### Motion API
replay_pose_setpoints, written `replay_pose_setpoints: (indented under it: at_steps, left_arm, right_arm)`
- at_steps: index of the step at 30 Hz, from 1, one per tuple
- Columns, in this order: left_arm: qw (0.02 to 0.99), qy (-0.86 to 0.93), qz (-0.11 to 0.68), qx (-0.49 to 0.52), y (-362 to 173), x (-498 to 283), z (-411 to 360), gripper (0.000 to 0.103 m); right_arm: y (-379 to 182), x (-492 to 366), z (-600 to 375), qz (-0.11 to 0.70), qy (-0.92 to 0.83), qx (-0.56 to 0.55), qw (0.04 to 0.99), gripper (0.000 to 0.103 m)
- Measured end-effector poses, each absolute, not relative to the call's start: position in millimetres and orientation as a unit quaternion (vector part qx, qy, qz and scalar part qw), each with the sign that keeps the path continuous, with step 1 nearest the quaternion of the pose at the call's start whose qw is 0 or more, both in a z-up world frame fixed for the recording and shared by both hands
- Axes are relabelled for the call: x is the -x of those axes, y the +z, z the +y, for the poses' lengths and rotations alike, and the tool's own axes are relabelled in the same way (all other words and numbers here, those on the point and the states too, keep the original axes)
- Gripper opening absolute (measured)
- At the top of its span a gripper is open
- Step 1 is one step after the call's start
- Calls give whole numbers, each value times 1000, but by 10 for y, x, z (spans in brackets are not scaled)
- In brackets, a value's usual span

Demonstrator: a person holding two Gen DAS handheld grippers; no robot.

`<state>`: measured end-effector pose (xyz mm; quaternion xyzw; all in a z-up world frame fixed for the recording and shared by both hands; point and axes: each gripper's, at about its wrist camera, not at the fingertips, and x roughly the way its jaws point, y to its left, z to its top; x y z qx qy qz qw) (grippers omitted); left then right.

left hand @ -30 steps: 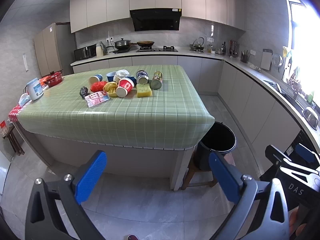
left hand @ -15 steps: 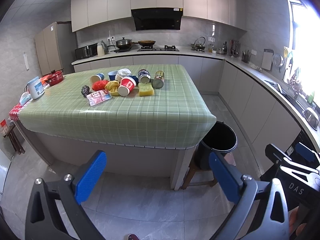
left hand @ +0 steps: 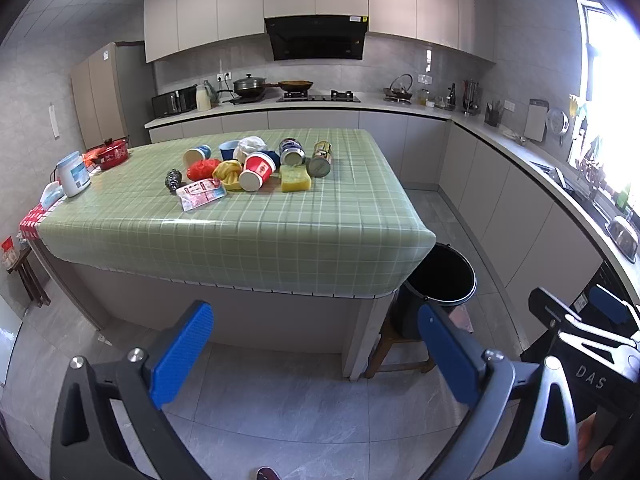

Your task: Collect trash

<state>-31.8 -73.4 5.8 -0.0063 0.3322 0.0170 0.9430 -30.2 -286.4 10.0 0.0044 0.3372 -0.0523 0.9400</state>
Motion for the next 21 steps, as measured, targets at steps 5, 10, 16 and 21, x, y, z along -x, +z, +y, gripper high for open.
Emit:
replay_pose_setpoints:
  at_steps: [5,10,16,21]
  left_arm:
    - [943,17,332,6,59,318,-732,103]
    - [943,17,332,6,58,317,-730,103]
    - [943,17,333,6,59,321,-725,103]
    - [943,18,333,6,59,318,-714,103]
  right_arm:
    - [92,281,-2820,338,-49,-2,940,103]
    - [90,273,-2814,338,-49,-3,940,103]
    - [93,266,-2810,338,-49,-2,940,103]
    - [89,228,-2764,341,-46,-2,939,103]
